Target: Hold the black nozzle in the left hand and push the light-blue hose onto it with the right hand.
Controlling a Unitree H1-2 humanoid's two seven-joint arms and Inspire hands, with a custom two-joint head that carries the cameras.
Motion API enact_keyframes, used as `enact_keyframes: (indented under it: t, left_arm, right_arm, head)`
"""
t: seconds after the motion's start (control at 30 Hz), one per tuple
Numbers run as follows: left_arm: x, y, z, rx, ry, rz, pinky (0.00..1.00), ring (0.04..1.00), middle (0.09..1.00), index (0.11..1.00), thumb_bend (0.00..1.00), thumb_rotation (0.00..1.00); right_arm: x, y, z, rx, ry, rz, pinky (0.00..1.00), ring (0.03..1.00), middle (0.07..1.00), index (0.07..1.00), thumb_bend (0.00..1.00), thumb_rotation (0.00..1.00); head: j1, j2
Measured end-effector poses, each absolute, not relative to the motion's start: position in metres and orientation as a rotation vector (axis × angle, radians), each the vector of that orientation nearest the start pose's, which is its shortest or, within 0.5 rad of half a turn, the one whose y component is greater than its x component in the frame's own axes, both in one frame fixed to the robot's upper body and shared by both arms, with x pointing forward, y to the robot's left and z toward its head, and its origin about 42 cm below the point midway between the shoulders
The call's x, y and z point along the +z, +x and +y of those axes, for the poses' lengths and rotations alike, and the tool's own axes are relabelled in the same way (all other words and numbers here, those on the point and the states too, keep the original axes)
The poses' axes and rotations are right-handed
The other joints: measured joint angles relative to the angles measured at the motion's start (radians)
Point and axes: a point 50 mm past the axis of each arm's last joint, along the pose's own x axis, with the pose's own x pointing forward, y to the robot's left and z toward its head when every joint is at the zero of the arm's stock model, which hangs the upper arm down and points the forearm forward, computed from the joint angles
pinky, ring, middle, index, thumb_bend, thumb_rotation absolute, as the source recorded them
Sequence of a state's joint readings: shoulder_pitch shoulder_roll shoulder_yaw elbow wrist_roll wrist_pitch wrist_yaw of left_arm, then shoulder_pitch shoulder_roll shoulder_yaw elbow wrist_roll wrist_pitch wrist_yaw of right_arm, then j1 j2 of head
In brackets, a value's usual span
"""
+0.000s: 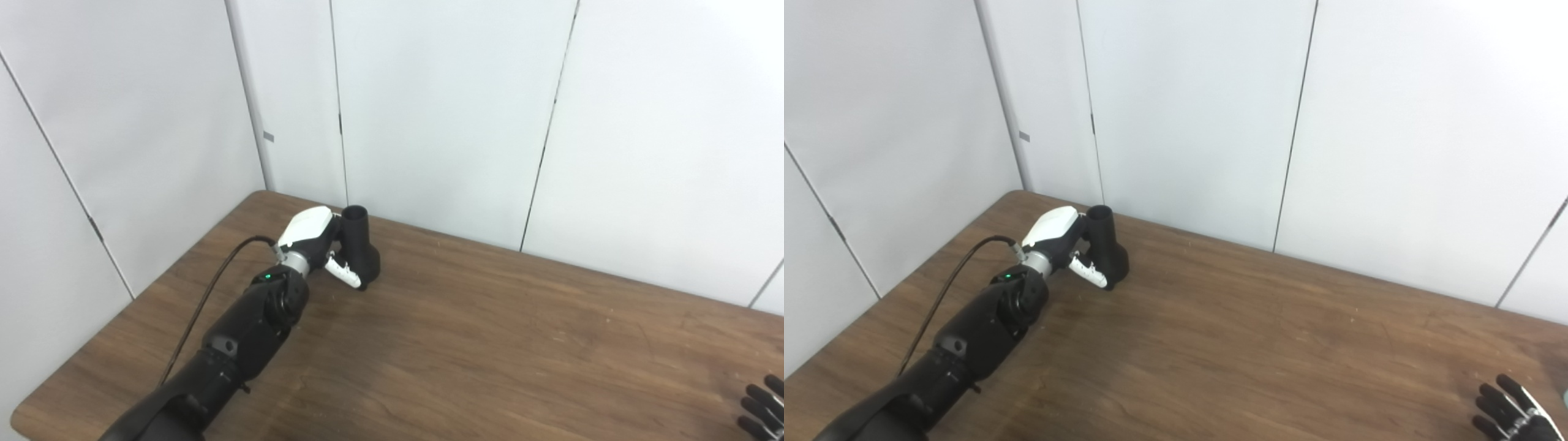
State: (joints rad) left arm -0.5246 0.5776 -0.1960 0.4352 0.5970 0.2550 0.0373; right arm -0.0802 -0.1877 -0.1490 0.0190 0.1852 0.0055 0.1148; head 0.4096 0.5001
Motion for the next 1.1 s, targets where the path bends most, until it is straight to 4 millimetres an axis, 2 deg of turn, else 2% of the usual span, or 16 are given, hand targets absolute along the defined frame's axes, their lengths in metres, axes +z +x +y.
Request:
enact_keyframes:
  t: [0.23, 0.4, 0.6, 0.7, 0.93, 1.1]
  left_arm:
    - [0.203, 0.441, 0.385, 0.168, 1.23, 0.149, 1.0, 0.718, 0.516, 0.469, 0.52, 0.0]
    - [0.202, 0.44, 0.383, 0.182, 1.241, 0.134, 1.0, 0.684, 0.49, 0.487, 0.53, 0.0]
    - [0.201, 0.43, 0.372, 0.181, 1.235, 0.101, 1.0, 0.72, 0.51, 0.474, 0.52, 0.0]
    - [0.2, 0.422, 0.363, 0.15, 1.224, 0.082, 1.0, 0.708, 0.521, 0.466, 0.52, 0.0]
    - [0.198, 0.405, 0.324, 0.075, 1.161, 0.04, 0.99, 0.664, 0.526, 0.463, 0.52, 0.0]
    - [0.194, 0.394, 0.279, -0.025, 1.117, -0.015, 0.99, 0.67, 0.53, 0.462, 0.52, 0.0]
  right_arm:
    - [0.125, 0.308, -0.302, -0.015, 0.003, -0.063, 0.79, 0.843, 0.814, 0.86, 0.68, 0.91]
    - [0.127, 0.308, -0.302, -0.019, 0.001, -0.063, 0.79, 0.841, 0.807, 0.861, 0.67, 0.91]
    - [0.129, 0.308, -0.299, -0.022, -0.003, -0.067, 0.78, 0.831, 0.804, 0.859, 0.67, 0.91]
    - [0.13, 0.307, -0.296, -0.035, -0.002, -0.064, 0.77, 0.831, 0.806, 0.861, 0.67, 0.92]
    - [0.133, 0.305, -0.29, -0.032, 0.005, -0.055, 0.79, 0.846, 0.814, 0.868, 0.64, 0.95]
    - [0.139, 0.302, -0.286, -0.024, 0.008, -0.048, 0.81, 0.849, 0.816, 0.868, 0.63, 0.95]
  head:
    - [-0.002, 0.008]
    - [-0.003, 0.011]
    - [-0.035, 0.018]
    - [-0.058, 0.023]
    - [-0.103, 0.028]
    - [-0.144, 0.037]
